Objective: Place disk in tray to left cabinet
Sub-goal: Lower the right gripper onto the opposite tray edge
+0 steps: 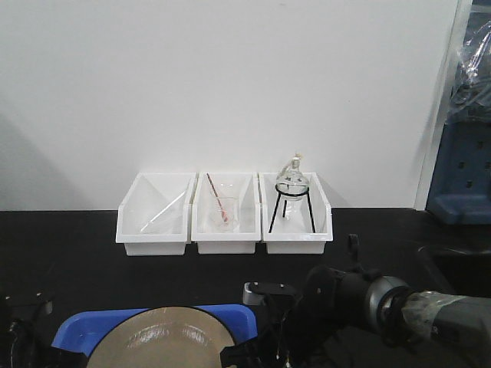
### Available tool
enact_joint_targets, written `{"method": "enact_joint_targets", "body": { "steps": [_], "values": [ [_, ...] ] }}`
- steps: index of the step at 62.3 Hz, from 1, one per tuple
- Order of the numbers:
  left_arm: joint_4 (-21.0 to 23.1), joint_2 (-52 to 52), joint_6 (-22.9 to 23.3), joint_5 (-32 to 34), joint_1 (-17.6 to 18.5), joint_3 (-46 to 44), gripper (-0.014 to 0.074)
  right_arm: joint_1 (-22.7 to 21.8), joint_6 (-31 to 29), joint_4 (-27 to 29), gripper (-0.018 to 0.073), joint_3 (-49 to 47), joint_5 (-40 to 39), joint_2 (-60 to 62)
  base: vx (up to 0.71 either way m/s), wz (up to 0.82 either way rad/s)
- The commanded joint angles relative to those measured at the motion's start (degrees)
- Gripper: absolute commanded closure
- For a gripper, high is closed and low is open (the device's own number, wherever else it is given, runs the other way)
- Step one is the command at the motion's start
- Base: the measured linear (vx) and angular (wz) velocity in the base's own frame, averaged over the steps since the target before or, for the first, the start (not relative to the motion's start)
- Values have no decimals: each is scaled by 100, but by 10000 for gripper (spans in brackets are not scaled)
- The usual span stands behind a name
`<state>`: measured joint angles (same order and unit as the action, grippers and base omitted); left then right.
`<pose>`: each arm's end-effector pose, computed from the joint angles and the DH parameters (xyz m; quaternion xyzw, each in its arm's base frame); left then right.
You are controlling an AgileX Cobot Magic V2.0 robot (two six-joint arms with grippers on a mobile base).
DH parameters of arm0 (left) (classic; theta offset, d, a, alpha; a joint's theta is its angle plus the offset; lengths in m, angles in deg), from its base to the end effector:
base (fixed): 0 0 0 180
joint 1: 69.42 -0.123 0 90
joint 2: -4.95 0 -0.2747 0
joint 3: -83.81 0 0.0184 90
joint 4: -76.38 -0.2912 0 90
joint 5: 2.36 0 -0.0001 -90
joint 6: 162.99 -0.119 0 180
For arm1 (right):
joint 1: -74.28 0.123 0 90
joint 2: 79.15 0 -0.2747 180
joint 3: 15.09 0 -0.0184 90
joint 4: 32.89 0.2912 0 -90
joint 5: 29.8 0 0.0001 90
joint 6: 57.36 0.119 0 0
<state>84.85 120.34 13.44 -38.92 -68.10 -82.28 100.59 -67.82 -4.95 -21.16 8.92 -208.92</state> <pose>0.3839 -0.0193 0.0861 -0.0112 0.9911 -0.0485 0.1237 0.4048 0.2391 0.0816 -0.1477 0.9615 0.1968 0.1223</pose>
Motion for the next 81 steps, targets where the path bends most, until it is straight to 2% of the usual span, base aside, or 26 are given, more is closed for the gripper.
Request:
{"method": "enact_joint_targets", "body": {
  "steps": [1, 8, 13, 19, 24, 35, 48, 58, 66, 81],
  "values": [
    [27, -215, -11, 68, 21, -108, 603, 182, 40, -54, 219, -168, -177, 244, 0, 0],
    [32, -215, -11, 62, 21, -108, 601, 312, 355, -455, 260, -168, -142, 122, 0, 0],
    [31, -215, -11, 56, 21, -108, 600, 380, 553, -765, 321, -168, -75, 58, 0, 0],
    [73, -215, -11, 41, 21, -108, 600, 455, 786, -1164, 455, -168, -26, 10, 0, 0],
    [119, -215, -11, -7, 21, -108, 600, 455, 875, -1274, 576, -168, -25, 10, 0, 0],
    [119, -266, -11, -283, 21, -108, 600, 449, 935, -1309, 564, -326, 203, 10, 0, 0],
    [119, -601, 7, -720, 21, -250, 597, 442, 1046, -1721, 564, -1094, 1114, 10, 0, 0],
    [194, -809, 25, -1484, 21, -872, 597, 333, 1185, -1837, 564, -1802, 1888, 17, 0, 0],
    [421, -835, 25, -2051, 47, -1530, 597, 167, 1252, -1881, 564, -2243, 2349, 138, 0, 0],
    [560, -835, 168, -2321, 404, -2450, 597, -305, 1338, -1894, 564, -2452, 2768, 641, 0, 0]
  ]
}}
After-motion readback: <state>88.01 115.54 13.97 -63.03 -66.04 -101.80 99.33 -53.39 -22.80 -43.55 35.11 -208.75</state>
